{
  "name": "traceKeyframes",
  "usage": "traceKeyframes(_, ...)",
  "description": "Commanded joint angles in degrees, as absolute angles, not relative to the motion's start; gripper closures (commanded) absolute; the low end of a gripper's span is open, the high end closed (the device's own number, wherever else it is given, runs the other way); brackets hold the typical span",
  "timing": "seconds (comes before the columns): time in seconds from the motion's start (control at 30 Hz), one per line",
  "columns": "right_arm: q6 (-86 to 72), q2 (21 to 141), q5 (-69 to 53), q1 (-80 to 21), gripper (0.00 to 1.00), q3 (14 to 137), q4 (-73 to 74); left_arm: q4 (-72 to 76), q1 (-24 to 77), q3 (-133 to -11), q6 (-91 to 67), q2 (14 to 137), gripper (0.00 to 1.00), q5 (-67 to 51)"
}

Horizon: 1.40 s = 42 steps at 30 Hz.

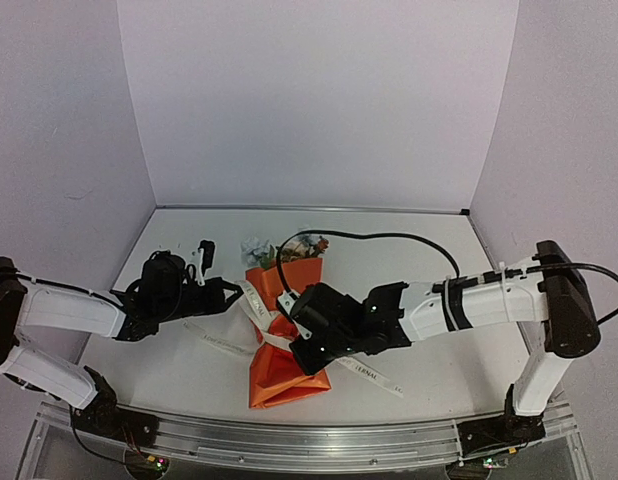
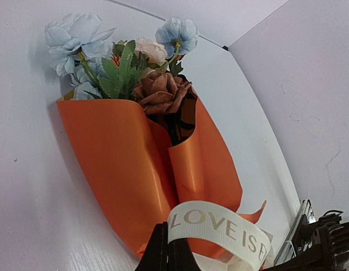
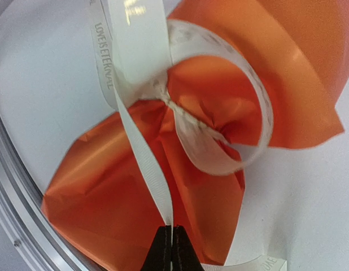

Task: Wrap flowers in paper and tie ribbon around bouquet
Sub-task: Cross the half-tied ribbon over the folded bouquet.

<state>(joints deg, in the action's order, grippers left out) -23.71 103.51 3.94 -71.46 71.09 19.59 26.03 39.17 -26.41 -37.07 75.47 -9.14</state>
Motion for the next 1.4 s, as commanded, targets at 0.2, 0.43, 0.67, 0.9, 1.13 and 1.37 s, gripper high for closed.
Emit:
traceKeyframes(0.2,-27.19,96.66,10.6,-72.07,1.0,65.79,22.9,27.89,37.83,-25.11,-36.7,73.25,1.0,-10.26)
traceKeyframes(0.43,-26.91,97.04,14.43,-71.93,1.0,66.93,23.15,26.14,37.79,-24.12,-36.15,70.21,1.0,-9.95)
traceKeyframes(0.67,-27.53,96.73,12.85,-70.75,1.0,65.77,22.18,25.25,38.05,-22.54,-35.26,66.22,1.0,-13.26)
traceKeyframes(0.9,-26.15,98.28,7.78,-70.81,0.96,66.84,18.3,23.27,42.51,-23.76,-34.6,66.59,1.0,-15.98)
traceKeyframes(1.13,-27.11,99.29,5.65,-70.84,0.98,68.14,17.35,24.23,47.25,-22.8,-35.7,67.08,1.0,-13.31)
traceKeyframes(1.37,-34.49,102.09,4.39,-70.01,1.0,71.39,18.51,23.67,49.36,-21.08,-34.66,61.06,1.0,-12.9)
